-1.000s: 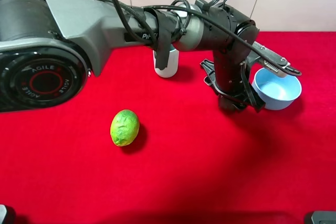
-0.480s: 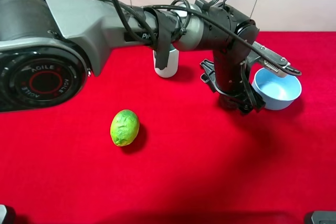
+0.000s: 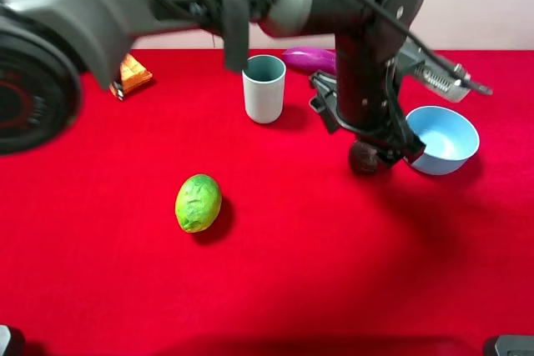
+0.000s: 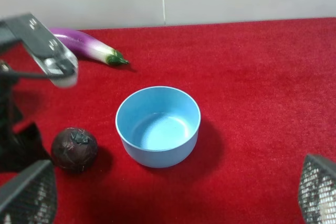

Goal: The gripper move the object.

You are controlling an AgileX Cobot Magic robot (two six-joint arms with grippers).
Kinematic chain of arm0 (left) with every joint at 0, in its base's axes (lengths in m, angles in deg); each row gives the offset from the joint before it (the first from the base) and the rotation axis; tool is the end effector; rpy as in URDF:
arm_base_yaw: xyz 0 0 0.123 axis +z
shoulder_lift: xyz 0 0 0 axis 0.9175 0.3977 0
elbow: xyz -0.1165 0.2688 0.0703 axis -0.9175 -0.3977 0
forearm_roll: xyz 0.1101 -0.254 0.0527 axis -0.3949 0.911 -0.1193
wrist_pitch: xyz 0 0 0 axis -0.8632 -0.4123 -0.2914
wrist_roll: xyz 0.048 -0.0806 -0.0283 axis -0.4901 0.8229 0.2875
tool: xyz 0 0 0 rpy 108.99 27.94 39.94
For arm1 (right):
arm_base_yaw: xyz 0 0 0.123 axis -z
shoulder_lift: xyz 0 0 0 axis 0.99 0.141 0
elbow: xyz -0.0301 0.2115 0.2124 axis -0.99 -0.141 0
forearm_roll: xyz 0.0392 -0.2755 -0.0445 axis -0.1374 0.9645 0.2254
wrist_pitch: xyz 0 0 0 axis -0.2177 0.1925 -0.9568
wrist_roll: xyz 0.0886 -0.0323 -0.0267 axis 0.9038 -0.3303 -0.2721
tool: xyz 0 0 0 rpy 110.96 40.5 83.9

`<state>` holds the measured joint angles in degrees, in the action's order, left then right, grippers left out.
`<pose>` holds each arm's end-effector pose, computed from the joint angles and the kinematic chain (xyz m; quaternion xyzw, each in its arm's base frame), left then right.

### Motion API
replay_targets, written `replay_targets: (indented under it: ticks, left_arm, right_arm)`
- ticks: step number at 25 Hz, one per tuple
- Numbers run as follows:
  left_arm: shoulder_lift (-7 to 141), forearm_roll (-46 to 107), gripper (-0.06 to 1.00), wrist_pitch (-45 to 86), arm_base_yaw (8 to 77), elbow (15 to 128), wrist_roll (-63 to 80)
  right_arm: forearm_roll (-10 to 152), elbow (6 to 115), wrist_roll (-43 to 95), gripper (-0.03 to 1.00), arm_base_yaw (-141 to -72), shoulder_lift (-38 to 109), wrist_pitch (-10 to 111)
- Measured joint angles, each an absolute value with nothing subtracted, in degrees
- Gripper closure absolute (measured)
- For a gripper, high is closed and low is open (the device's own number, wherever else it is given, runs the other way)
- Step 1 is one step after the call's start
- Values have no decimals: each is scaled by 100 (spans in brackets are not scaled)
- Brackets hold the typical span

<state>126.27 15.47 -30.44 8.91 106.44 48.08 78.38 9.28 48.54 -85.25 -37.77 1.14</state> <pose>0.2933 -0.4591 0.1824 0.4398 0.8776 -0.0881 0.1690 0.0122 0.0018 0.2926 -0.0249 0.8410 0.0225 0.5401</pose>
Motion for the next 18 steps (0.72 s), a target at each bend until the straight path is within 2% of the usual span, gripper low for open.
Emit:
replay_targets:
  ticks: [9,18]
  left_arm:
    - [11738,1547,9,-4237,891,10644,4813]
    - [10617,1707,9,-4298,891,10440,4930]
  right_arm:
    - [7838,928,4854,28,-8525,-3777,114]
    - [7838,928,4854,28,-8525,-3777,114]
